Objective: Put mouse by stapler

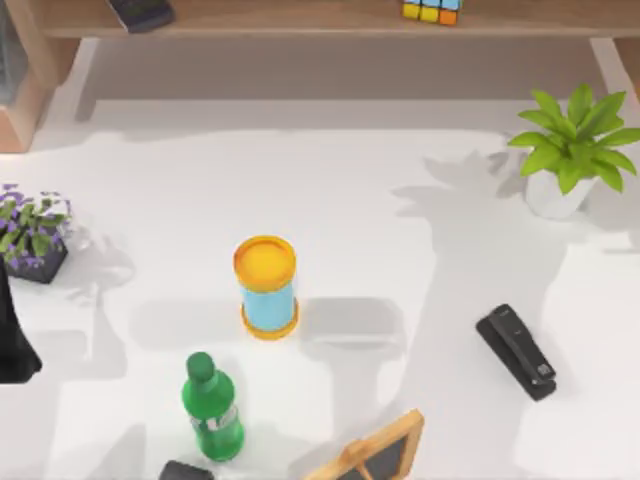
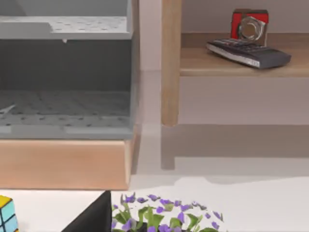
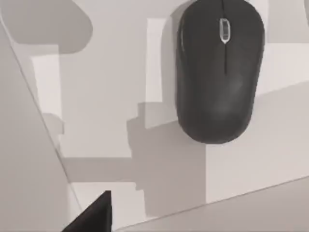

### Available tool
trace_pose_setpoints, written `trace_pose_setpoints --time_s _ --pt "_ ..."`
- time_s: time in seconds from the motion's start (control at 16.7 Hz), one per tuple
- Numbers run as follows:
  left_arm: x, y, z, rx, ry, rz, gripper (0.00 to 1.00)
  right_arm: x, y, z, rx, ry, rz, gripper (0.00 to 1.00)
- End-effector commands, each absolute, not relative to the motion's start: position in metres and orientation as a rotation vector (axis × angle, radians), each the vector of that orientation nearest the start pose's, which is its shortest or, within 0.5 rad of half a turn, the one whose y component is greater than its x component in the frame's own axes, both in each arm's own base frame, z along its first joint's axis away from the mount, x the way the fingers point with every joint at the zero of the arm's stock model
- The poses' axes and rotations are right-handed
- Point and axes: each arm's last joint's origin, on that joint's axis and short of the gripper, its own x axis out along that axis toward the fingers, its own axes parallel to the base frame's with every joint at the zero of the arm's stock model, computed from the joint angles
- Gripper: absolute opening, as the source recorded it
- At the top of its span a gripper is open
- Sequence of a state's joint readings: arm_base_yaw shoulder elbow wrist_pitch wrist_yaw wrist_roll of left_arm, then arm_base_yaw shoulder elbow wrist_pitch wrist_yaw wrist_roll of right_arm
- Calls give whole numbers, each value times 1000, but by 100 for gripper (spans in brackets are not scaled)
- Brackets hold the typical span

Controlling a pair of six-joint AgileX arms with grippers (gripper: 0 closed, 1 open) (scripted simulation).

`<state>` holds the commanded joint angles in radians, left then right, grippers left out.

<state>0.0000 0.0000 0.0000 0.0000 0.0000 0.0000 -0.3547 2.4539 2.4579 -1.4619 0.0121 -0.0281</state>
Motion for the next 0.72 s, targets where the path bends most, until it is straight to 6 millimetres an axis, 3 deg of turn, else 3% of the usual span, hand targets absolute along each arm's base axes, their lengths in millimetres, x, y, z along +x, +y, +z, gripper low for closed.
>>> trace_pose_setpoints --time_s 0.18,0.42,0.54,0.72 --pt "106 -1 160 0 0 0 100 443 -131 271 220 1446 -256 100" --pt "106 -1 160 0 0 0 100 429 -100 298 217 1456 -238 100" --pt "106 -1 160 0 0 0 100 430 -105 296 217 1452 -241 100" --pt "106 -1 160 0 0 0 100 443 -134 267 216 1438 -255 100"
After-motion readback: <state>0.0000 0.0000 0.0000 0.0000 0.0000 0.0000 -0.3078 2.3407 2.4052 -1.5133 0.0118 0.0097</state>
